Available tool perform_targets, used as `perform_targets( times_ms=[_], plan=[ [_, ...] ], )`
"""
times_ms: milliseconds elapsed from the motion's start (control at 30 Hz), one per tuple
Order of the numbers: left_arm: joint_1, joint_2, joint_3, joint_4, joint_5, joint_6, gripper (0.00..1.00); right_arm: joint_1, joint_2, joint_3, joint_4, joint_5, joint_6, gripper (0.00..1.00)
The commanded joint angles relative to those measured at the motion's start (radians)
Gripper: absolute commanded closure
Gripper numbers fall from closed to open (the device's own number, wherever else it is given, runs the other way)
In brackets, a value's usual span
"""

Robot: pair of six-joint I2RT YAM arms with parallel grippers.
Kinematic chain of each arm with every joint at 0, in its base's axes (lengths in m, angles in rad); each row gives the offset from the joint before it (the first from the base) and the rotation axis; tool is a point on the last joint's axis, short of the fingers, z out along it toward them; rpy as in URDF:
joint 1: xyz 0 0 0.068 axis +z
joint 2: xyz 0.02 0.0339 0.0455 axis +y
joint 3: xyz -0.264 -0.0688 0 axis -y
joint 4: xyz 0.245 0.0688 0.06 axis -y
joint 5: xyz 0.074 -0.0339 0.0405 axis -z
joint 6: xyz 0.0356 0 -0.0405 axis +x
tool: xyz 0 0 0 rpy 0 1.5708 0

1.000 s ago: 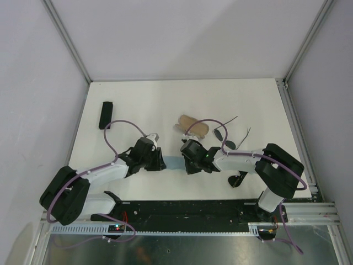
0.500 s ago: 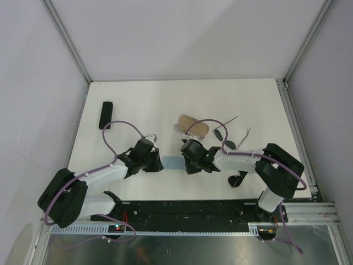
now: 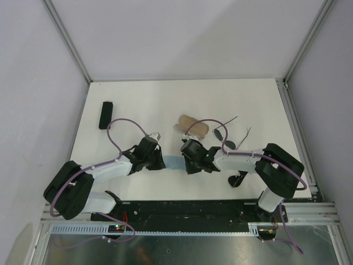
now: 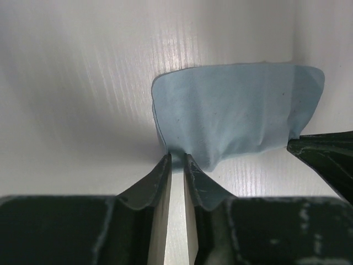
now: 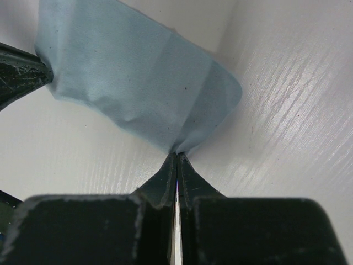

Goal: Organize the sunglasses

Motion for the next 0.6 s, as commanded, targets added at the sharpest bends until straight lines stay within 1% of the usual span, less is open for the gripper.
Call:
perform_targets(
  times_ms=[0,100,167,233,300,433,567],
  plan=[
    [-0.019,0.060,-0.026,-0.123,-0.070,-0.008,0.80,-0.005,-0.008,-0.001,-0.028,0.007,-0.015,1.00],
    [-0.028,0.066,-0.026,-0.138,-0.086,-0.013,0.84,-0.005,-0.011,-0.002,-0.027,0.006,-0.016,1.00],
    [-0.029,0.076,-0.028,-0.144,-0.098,-0.016,0.88,-0.006,-0.011,-0.001,-0.026,0.004,-0.015,1.00],
    [-0.030,0.088,-0.029,-0.147,-0.111,-0.017,0.95,-0.006,-0.010,-0.001,-0.024,0.003,-0.015,1.00],
    [-0.031,0.101,-0.029,-0.148,-0.118,-0.018,0.99,-0.007,-0.010,-0.002,-0.024,0.001,-0.016,1.00],
    [-0.033,0.085,-0.019,-0.147,-0.113,-0.018,1.00,-0.014,-0.016,-0.001,-0.025,-0.001,-0.020,1.00],
    [-0.033,0.023,0.015,-0.159,-0.097,-0.012,1.00,-0.034,-0.042,-0.001,-0.032,-0.011,-0.029,1.00]
  ],
)
